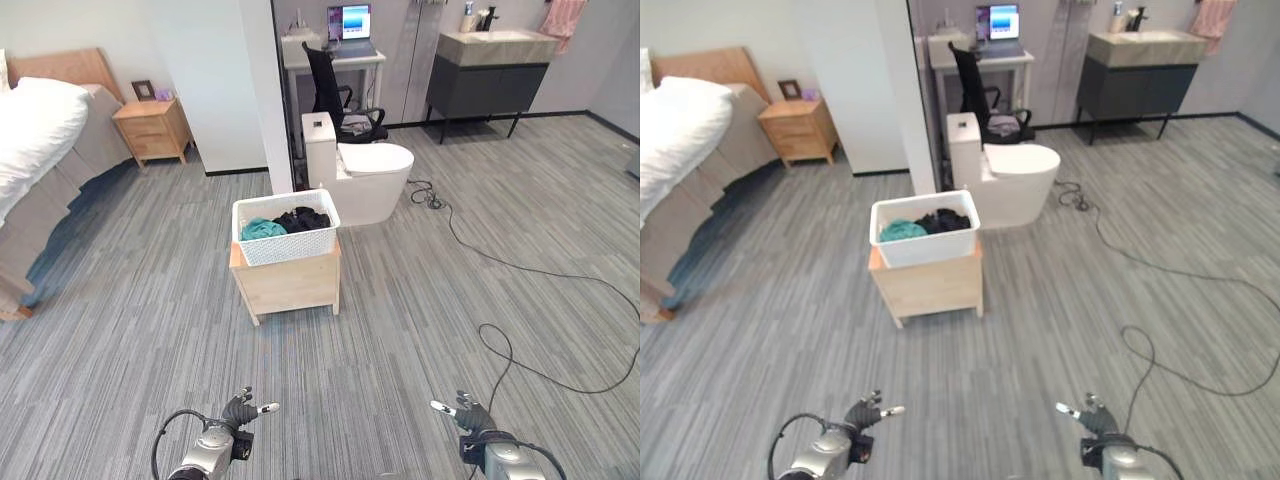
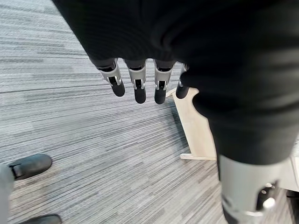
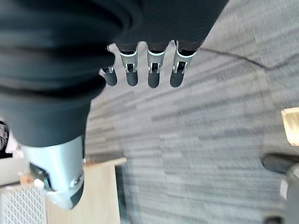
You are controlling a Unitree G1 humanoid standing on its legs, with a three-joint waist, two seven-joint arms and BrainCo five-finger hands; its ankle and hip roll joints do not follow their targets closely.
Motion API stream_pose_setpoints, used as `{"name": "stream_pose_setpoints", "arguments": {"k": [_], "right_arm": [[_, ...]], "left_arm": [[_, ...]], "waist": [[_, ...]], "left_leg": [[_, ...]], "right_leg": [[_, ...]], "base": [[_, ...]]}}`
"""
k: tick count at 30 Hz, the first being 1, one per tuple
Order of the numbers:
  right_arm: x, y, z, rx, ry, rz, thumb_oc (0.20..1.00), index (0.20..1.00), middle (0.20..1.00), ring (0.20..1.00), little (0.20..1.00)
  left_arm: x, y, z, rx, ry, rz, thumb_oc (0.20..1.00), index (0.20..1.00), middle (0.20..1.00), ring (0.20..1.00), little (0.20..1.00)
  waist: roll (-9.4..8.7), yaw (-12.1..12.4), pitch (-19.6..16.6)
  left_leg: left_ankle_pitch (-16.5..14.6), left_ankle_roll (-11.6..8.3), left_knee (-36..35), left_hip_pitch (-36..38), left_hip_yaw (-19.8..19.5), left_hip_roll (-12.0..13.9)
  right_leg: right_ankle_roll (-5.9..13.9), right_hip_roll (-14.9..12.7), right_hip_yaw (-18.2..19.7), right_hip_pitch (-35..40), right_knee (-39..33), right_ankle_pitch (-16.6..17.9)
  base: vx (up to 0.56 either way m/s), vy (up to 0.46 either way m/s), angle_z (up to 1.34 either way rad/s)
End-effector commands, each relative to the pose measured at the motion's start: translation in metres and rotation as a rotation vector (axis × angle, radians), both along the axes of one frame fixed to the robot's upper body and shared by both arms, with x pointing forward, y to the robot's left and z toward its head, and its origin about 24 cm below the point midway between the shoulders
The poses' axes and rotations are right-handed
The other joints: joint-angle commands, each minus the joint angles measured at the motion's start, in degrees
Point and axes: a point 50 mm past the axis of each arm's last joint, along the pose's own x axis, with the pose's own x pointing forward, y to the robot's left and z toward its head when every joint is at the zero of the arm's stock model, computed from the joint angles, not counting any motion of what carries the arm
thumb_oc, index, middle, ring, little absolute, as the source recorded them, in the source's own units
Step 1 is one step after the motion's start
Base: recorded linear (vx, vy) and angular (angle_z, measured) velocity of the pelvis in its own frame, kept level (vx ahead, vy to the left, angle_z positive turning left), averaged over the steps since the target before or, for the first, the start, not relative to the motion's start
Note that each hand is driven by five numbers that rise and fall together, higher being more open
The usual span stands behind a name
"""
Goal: Grab the laundry basket,head to the washer,open it,put in the laundry and shut it.
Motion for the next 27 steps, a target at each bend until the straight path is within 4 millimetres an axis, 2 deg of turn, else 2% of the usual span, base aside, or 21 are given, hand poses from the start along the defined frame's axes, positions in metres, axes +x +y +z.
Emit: {"name": "stream_pose_setpoints", "arguments": {"k": [1, 6, 10, 15, 17, 21, 23, 26, 27], "right_arm": [[0.021, 0.003, 0.011, 0.026, -0.113, 0.001, 1.000, 1.000, 1.000, 1.000, 1.000], [0.019, 0.006, 0.009, 0.013, -0.093, 0.023, 1.000, 1.000, 1.000, 1.000, 1.000], [0.023, 0.010, 0.010, 0.020, -0.101, 0.046, 1.000, 1.000, 1.000, 1.000, 1.000], [0.038, 0.022, 0.015, 0.051, -0.139, 0.082, 1.000, 1.000, 1.000, 1.000, 1.000], [0.034, 0.022, 0.013, 0.054, -0.124, 0.086, 1.000, 1.000, 1.000, 1.000, 1.000], [0.032, 0.020, 0.013, 0.044, -0.117, 0.109, 1.000, 1.000, 1.000, 1.000, 1.000], [0.030, 0.020, 0.011, 0.039, -0.107, 0.122, 1.000, 1.000, 1.000, 1.000, 1.000], [0.030, 0.021, 0.013, 0.034, -0.114, 0.141, 1.000, 1.000, 1.000, 1.000, 1.000], [0.028, 0.021, 0.013, 0.041, -0.113, 0.141, 1.000, 1.000, 1.000, 1.000, 1.000]], "left_arm": [[0.028, -0.004, 0.015, -0.005, -0.119, 0.024, 1.000, 1.000, 1.000, 1.000, 1.000], [0.027, -0.003, 0.012, -0.001, -0.097, 0.041, 1.000, 1.000, 1.000, 1.000, 1.000], [0.030, -0.004, 0.013, 0.013, -0.100, 0.037, 1.000, 1.000, 1.000, 1.000, 1.000], [0.040, 0.000, 0.019, 0.046, -0.138, 0.041, 1.000, 1.000, 1.000, 1.000, 1.000], [0.038, 0.001, 0.018, 0.050, -0.139, 0.044, 1.000, 1.000, 1.000, 1.000, 1.000], [0.035, 0.007, 0.020, 0.065, -0.161, 0.048, 1.000, 1.000, 1.000, 1.000, 1.000], [0.030, 0.011, 0.020, 0.078, -0.163, 0.048, 1.000, 1.000, 1.000, 1.000, 1.000], [0.026, 0.017, 0.022, 0.086, -0.179, 0.056, 1.000, 1.000, 1.000, 1.000, 1.000], [0.022, 0.020, 0.020, 0.091, -0.171, 0.054, 1.000, 1.000, 1.000, 1.000, 1.000]], "waist": [[-1.52, -0.18, 0.70], [-1.65, -0.16, 1.32], [-1.99, -0.49, 1.54], [-2.06, -0.09, 2.81], [-1.87, 0.01, 3.02], [-1.13, -0.51, 3.93], [-0.64, -1.13, 4.42], [0.13, -1.64, 5.07], [0.10, -2.60, 4.63]], "left_leg": [[-7.74, 0.75, 10.97, -1.69, -0.40, -2.90], [-8.01, 0.58, 12.77, -2.40, -0.70, -2.68], [-7.21, 0.37, 10.93, -2.50, -0.54, -2.82], [-6.69, 0.81, 10.44, -3.11, 0.56, -3.01], [-6.57, 1.12, 9.92, -2.67, 0.96, -3.22], [-5.52, 1.96, 7.65, -1.03, 2.43, -3.86], [-5.19, 2.70, 6.16, 0.47, 2.62, -4.60], [-4.41, 2.84, 4.94, 1.85, 3.83, -4.22], [-3.75, 2.35, 3.68, 2.62, 3.24, -4.46]], "right_leg": [[5.80, -1.38, -2.58, 7.17, -8.99, 8.53], [5.56, -1.52, -3.25, 7.13, -8.41, 8.24], [5.88, -1.60, -3.44, 6.84, -9.80, 9.07], [6.35, -2.06, -1.44, 5.80, -10.34, 9.80], [6.57, -2.18, -0.72, 5.66, -10.10, 10.06], [8.30, -3.30, 2.30, 3.35, -5.88, 12.83], [8.95, -4.56, 3.32, 1.23, -1.72, 16.34], [8.67, -5.54, 1.97, -1.66, 2.25, 17.33], [8.48, -3.67, 2.59, -2.84, -0.34, 16.75]], "base": [[0.00, 0.000, 0.00], [0.00, -0.001, 0.03], [0.01, 0.018, 0.02], [0.01, 0.072, 0.00], [0.04, 0.124, -0.15], [0.05, 0.167, -0.23], [0.07, 0.177, -0.39], [0.09, 0.129, -0.26], [0.16, 0.055, -0.27]]}}
